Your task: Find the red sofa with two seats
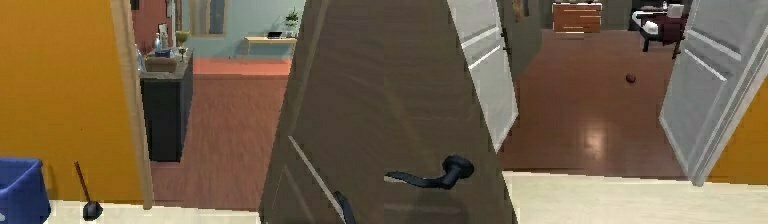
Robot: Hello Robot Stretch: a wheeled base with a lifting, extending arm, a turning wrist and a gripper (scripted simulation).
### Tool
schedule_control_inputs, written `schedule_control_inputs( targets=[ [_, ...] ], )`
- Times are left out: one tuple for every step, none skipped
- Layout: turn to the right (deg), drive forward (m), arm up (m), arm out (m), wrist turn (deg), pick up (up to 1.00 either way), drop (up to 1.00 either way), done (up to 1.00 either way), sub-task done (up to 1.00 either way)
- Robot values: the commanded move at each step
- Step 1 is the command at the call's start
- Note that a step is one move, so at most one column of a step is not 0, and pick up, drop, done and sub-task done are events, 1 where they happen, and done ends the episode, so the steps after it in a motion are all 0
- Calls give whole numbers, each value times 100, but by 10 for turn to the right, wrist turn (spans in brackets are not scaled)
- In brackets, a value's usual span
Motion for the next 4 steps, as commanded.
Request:
schedule_control_inputs(
  targets=[
    [0, 70, 0, 0, 0, 0, 0, 0, 0],
    [180, 0, 0, 0, 0, 0, 0, 0, 0],
    [0, 75, 0, 0, 0, 0, 0, 0, 0],
    [240, 0, 0, 0, 0, 0, 0, 0, 0]
  ],
)
